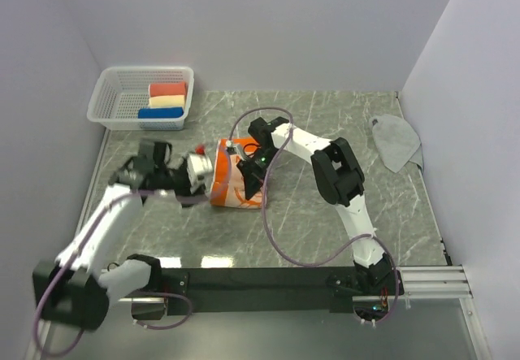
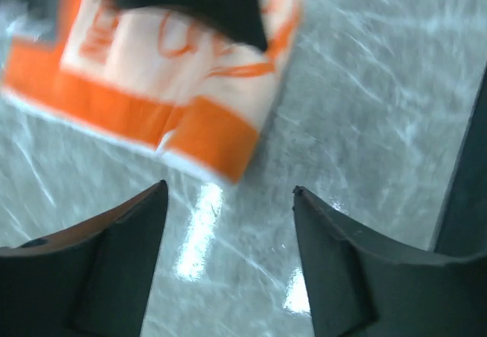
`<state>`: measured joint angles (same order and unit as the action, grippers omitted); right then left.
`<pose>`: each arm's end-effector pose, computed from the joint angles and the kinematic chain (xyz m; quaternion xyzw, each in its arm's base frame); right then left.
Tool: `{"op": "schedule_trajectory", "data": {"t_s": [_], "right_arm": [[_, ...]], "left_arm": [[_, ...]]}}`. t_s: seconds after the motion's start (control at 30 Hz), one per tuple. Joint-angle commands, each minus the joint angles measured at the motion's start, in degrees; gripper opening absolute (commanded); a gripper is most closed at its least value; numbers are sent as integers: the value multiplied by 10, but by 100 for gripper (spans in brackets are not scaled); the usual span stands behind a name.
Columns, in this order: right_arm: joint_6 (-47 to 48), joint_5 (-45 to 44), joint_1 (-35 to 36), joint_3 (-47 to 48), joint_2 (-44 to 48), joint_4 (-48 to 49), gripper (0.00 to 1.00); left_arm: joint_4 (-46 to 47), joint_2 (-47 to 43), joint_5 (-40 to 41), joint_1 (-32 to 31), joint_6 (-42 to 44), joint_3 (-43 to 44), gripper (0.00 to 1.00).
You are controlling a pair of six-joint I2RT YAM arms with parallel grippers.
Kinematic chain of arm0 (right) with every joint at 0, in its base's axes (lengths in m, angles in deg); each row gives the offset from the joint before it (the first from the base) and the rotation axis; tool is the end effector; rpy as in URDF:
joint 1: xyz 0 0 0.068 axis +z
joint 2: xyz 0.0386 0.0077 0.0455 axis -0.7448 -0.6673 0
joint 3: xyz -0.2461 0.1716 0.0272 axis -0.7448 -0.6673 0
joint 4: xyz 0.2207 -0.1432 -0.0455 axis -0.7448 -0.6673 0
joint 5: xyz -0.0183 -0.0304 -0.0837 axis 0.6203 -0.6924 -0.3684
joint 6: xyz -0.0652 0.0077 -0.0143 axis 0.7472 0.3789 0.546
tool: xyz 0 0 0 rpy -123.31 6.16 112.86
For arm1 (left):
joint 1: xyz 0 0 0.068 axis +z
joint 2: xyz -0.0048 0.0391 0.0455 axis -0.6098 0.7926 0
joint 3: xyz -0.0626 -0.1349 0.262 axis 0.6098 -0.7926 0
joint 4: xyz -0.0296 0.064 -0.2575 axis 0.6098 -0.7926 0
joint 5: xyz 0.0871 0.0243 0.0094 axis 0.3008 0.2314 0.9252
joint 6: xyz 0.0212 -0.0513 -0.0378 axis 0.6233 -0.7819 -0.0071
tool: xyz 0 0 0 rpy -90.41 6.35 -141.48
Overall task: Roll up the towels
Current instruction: Roll the towel
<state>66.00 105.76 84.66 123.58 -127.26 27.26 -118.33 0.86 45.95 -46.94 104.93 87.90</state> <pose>0.3548 0.3151 0.1606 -0.5162 0.7369 0.4365 0.0004 0.2085 -0.0714 0.2886 0.4965 0.7402 -0.2471 0.3802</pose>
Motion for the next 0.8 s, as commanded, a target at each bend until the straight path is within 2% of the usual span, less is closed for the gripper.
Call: {"op": "schedule_trajectory", "data": {"t_s": [0.0,0.13,0.3,0.53,0.77], "right_arm": [[5,-35,-10,26,-82,-108,0],[-8,-29,-14,38,-97,-114,0],[-12,-36,-14,72,-125,-140,0],[-28,-44,-15,79,-132,-137,0],[-51,-52,-22,98,-145,-132,0]], "left_arm": [[112,-84,121,-94,92,-99,73],[177,-124,180,-180,135,-157,75],[245,-87,242,-256,150,-175,77],[284,3,264,-281,166,-153,79],[292,112,250,-283,154,-119,69]]}}
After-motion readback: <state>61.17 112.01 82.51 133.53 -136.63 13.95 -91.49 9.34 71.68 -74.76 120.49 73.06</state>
